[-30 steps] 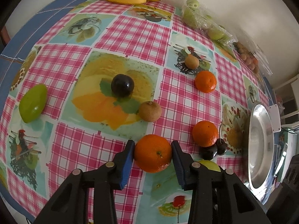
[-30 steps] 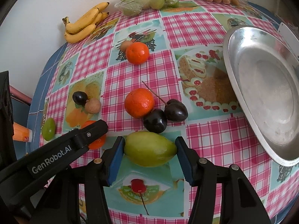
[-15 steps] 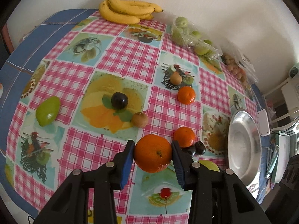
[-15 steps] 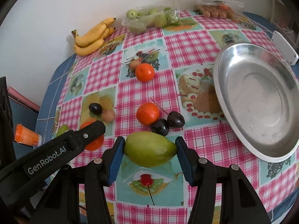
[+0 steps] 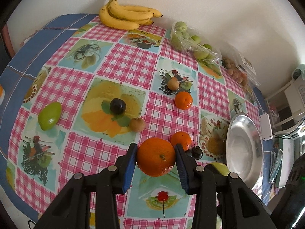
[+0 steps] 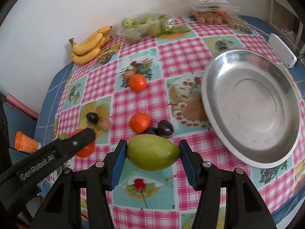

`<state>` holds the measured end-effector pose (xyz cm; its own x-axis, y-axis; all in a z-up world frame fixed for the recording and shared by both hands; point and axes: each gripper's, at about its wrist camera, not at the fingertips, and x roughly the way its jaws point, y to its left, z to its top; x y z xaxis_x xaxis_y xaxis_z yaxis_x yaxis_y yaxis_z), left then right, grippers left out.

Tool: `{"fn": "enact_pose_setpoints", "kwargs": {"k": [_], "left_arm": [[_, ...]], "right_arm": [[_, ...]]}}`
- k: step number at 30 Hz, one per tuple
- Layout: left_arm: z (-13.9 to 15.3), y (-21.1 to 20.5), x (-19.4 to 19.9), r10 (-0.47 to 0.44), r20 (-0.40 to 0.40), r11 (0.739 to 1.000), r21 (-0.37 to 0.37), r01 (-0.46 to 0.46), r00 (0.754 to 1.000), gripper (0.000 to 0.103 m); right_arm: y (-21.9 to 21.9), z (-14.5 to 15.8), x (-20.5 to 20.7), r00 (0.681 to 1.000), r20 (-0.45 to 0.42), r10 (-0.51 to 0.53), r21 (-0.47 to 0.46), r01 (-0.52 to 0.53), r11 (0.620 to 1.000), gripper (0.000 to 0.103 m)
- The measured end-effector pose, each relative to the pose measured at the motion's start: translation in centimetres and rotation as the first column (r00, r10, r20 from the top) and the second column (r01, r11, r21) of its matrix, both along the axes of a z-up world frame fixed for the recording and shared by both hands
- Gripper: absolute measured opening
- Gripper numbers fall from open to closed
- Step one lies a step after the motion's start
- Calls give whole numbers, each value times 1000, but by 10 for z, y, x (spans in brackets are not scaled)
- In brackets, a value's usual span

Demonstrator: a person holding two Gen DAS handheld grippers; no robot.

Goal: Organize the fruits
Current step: 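Carry the green pear with the right gripper while the left carries the tangerine over the steel plate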

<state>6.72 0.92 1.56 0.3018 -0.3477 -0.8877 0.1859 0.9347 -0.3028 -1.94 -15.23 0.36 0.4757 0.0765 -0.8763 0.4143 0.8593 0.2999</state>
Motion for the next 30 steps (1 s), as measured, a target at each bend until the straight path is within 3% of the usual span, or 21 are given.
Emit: {"fn": "enact_pose_setpoints", "kwargs": {"k": [11, 24, 30], "left_arm": [[4, -53, -4, -96, 29, 995, 30, 96, 995, 42], [7, -131, -16, -260, 69, 963, 89, 253, 963, 42], [4, -169, -22, -327, 74, 942, 99, 320, 942, 42]], "right_arm": [[-60, 10, -20, 986, 22, -165, -47, 166, 985, 57], [-140, 8, -51, 920, 21, -392, -5, 392, 920, 57], [-166, 6, -60, 896, 19, -444, -5, 444, 896, 57]]}}
